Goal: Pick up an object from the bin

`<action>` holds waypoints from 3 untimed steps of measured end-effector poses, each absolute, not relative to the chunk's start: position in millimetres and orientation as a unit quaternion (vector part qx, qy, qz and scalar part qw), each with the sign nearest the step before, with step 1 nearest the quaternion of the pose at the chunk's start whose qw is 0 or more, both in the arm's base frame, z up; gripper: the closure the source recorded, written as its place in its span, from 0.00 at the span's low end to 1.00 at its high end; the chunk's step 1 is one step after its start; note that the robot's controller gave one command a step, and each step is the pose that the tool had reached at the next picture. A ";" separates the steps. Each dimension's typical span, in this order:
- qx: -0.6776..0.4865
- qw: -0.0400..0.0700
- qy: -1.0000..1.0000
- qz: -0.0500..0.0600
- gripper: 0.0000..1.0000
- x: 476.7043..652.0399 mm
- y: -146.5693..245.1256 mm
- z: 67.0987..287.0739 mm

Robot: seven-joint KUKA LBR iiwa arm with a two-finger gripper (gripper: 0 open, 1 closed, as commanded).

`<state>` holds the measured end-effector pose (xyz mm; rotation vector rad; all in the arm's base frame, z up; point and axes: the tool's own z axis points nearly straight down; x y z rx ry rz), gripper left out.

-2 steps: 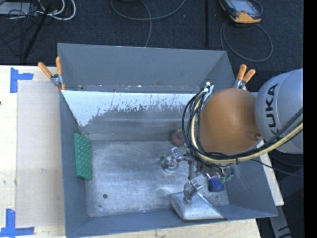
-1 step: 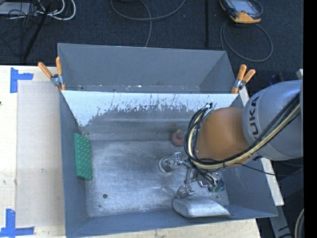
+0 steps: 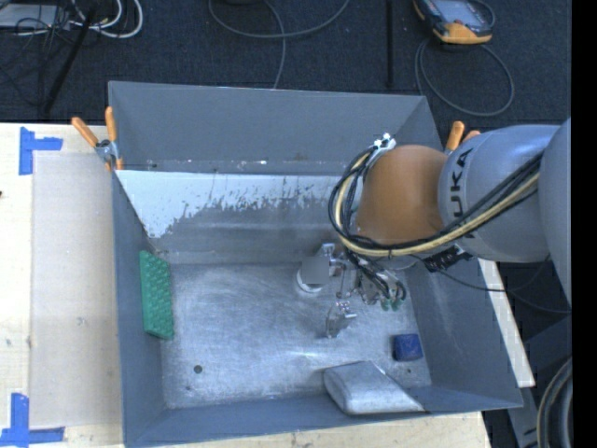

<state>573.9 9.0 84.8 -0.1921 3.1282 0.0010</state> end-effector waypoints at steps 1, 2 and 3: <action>-0.134 0.000 0.991 0.000 0.00 611.6 6.1 84.4; 0.017 0.000 1.000 0.000 0.00 597.4 -41.5 96.0; 0.058 0.001 0.998 -0.001 0.00 618.8 -10.4 72.3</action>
Offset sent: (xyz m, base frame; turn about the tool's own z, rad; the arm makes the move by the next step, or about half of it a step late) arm 0.0370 -0.0042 -0.0014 -0.1470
